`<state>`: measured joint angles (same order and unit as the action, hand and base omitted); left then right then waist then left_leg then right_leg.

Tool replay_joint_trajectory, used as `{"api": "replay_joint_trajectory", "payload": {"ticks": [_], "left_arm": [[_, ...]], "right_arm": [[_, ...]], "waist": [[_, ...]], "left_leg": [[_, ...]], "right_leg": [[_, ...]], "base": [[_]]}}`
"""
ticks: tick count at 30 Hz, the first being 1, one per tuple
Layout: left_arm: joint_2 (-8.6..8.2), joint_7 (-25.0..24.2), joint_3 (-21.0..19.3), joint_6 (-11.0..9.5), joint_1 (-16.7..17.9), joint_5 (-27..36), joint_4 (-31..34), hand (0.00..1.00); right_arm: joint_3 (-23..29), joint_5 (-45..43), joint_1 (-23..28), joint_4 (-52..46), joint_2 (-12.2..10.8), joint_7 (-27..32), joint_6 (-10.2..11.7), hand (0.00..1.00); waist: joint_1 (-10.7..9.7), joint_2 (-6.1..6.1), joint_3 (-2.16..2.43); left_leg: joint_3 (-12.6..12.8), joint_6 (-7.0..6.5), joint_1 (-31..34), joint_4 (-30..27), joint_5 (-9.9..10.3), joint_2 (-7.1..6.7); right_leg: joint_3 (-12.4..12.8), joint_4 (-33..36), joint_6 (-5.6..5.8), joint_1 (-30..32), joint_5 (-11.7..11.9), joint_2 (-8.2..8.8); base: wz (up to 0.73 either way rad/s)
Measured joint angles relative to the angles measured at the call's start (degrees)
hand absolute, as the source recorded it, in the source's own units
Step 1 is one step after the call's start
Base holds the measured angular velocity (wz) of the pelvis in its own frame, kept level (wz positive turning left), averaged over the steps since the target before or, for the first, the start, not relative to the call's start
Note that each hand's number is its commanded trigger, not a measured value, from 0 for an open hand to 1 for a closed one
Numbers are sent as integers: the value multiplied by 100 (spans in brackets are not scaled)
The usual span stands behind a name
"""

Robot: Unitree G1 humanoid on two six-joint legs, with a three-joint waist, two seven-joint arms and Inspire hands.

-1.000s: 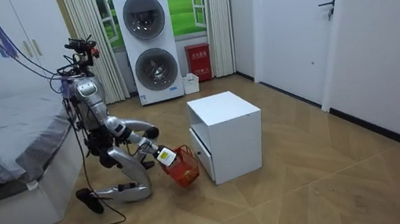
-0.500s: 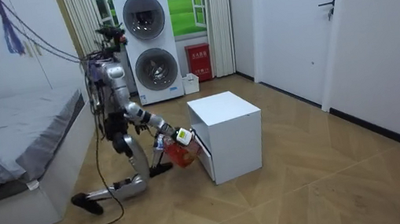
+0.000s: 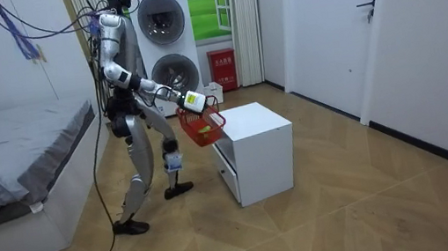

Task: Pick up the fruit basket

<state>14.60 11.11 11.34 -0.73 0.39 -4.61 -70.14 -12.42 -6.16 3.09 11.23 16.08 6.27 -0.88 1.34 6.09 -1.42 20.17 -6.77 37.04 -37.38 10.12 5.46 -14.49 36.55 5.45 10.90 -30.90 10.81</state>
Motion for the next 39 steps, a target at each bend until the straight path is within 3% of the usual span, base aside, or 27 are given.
{"api": "replay_joint_trajectory", "payload": {"ticks": [2, 5, 8, 11, 14, 24, 30, 33, 36, 39], "left_arm": [[-4, 0, -9, 53, 155, 3, 144, 0], [-41, -2, -74, 49, 425, -5, 148, 0], [-55, -35, -103, 49, 483, -7, 151, 0], [-55, -57, -107, 48, 495, -10, 164, 0], [-54, -61, -112, 47, 637, -12, 268, 0], [-72, -182, -236, 54, 897, -13, 372, 0], [-73, -350, -432, 59, 933, -13, 383, 0], [-73, -414, -446, 56, 952, -17, 381, 0], [-74, -482, -458, 55, 963, -95, 383, 0], [-76, -502, -464, 39, 882, -105, 367, 0]], "right_arm": [[30, 86, 178, -259, 9, -76, -3, 100], [48, 144, 298, -630, 27, -274, -3, 100], [84, 219, 380, -973, 42, -338, 0, 100], [88, 269, 393, -1118, 44, -446, 6, 100], [86, 254, 487, -1418, 38, -625, 5, 100], [86, 131, 490, -2160, 32, -898, 8, 100], [86, 141, 477, -2159, 21, -1106, 6, 100], [87, 140, 485, -2134, 22, -1144, 6, 100], [91, 142, 474, -2137, 12, -1149, 7, 100], [85, 125, 478, -2137, 6, -1147, 7, 100]], "waist": [[-44, -1, 0], [-82, -58, 41], [-93, -56, 46], [-96, -64, 81], [-76, -83, 109], [71, -208, 130], [252, -227, 109], [260, -157, 66], [357, -31, 116], [318, -13, 110]], "left_leg": [[-3, 35, -50, 125, -165, 16], [6, 131, -232, 366, -360, 160], [6, 189, -467, 691, -571, 169], [5, 212, -678, 925, -766, 179], [25, 245, -890, 1087, -865, 180], [26, 300, -1019, 1203, -966, 179], [45, 328, -1073, 1175, -874, 127], [92, 333, -1228, 1057, -658, 23], [199, 310, -1283, 836, -300, -127], [181, 229, -1407, 620, 24, -234]], "right_leg": [[9, -24, -12, 2, 5, -23], [-77, -187, -162, -130, 79, -172], [-196, -435, -337, -316, 172, -243], [-260, -612, -442, -495, 258, -311], [-252, -694, -472, -662, 299, -334], [-203, -728, -517, -720, 323, -384], [-190, -811, -507, -820, 303, -313], [-172, -913, -409, -1065, 242, -187], [-132, -938, -262, -1237, 160, 19], [-28, 28, -74, -1028, 352, 283]], "base": [[3], [-16], [-4], [1], [-5], [-1], [-1], [-2], [-4], [20]]}}
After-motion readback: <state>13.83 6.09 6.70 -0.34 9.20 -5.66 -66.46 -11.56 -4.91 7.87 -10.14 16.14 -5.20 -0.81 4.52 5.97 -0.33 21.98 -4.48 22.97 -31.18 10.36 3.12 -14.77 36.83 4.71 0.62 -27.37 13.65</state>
